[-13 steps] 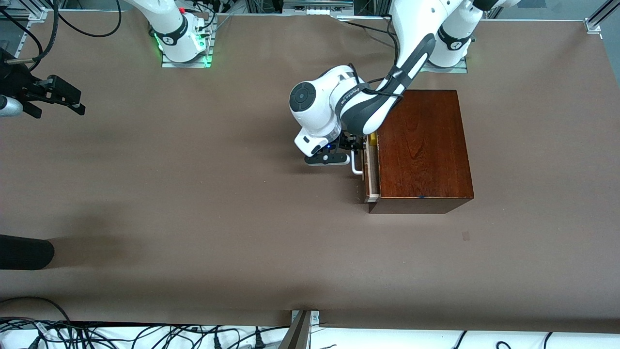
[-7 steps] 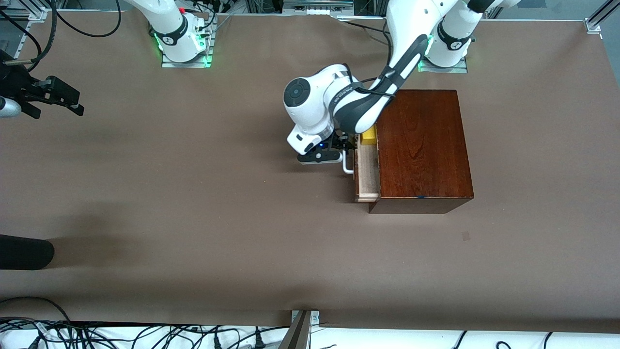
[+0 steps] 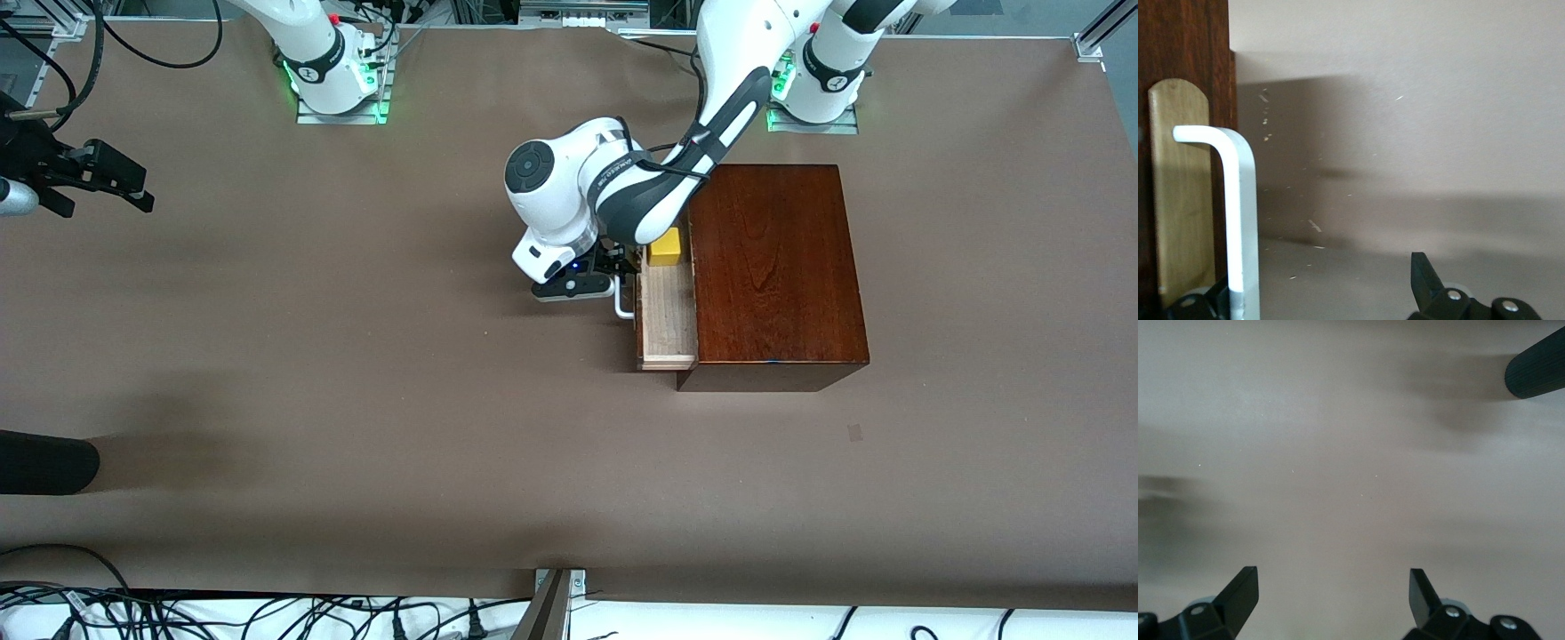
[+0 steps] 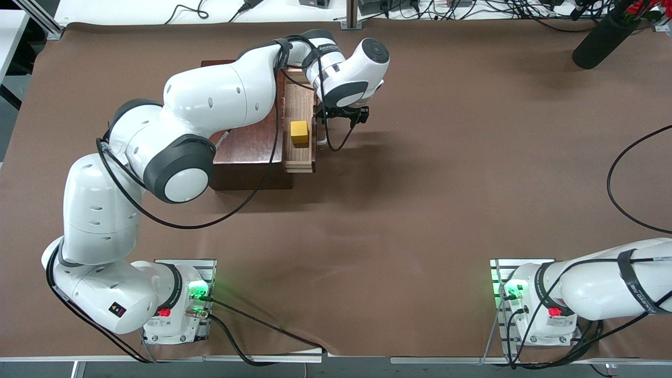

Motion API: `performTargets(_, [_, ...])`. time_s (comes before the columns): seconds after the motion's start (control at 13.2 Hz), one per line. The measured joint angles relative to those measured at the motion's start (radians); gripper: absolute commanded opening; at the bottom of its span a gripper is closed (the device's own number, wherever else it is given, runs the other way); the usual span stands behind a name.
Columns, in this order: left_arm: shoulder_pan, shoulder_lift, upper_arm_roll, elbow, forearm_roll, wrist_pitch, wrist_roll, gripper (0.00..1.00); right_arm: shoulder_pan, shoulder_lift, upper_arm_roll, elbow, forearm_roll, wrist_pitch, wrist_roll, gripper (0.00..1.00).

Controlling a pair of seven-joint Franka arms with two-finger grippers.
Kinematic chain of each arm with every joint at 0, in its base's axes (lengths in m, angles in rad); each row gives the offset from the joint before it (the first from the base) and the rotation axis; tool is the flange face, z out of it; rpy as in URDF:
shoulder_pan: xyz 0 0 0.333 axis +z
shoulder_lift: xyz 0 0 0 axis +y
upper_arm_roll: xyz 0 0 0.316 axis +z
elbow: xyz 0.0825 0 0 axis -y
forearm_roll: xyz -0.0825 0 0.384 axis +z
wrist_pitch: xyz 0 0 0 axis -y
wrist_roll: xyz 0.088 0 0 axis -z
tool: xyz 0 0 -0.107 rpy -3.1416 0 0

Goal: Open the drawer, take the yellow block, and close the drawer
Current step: 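Pull the drawer open with the left gripper, exposing the yellow cube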

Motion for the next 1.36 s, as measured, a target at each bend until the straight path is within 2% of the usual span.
performTargets(0.3, [-0.005,0.022,-0.003,0.083,0.0,-0.036,-0.005,1.0,0.0,0.0,0.0,0.0,0.0,0.0,0.0,1.0])
performTargets(0.61, [-0.006,0.023,-0.014,0.116,0.0,-0.103,-0.005,1.0,0.0,0.0,0.0,0.0,0.0,0.0,0.0,1.0])
performTargets(0.91, [-0.008,0.012,-0.019,0.239,0.0,-0.306,0.102,1.0,0.0,0.0,0.0,0.0,0.0,-0.001,0.0,1.0])
performTargets(1.14, [0.016,-0.044,-0.017,0.308,-0.057,-0.402,0.179,1.0,0.0,0.0,0.001,0.0,0.0,-0.001,0.0,1.0])
performTargets(1.36, [0.121,-0.157,-0.014,0.32,-0.137,-0.492,0.355,1.0,0.003,0.003,0.006,0.0,0.0,-0.001,0.0,1.0])
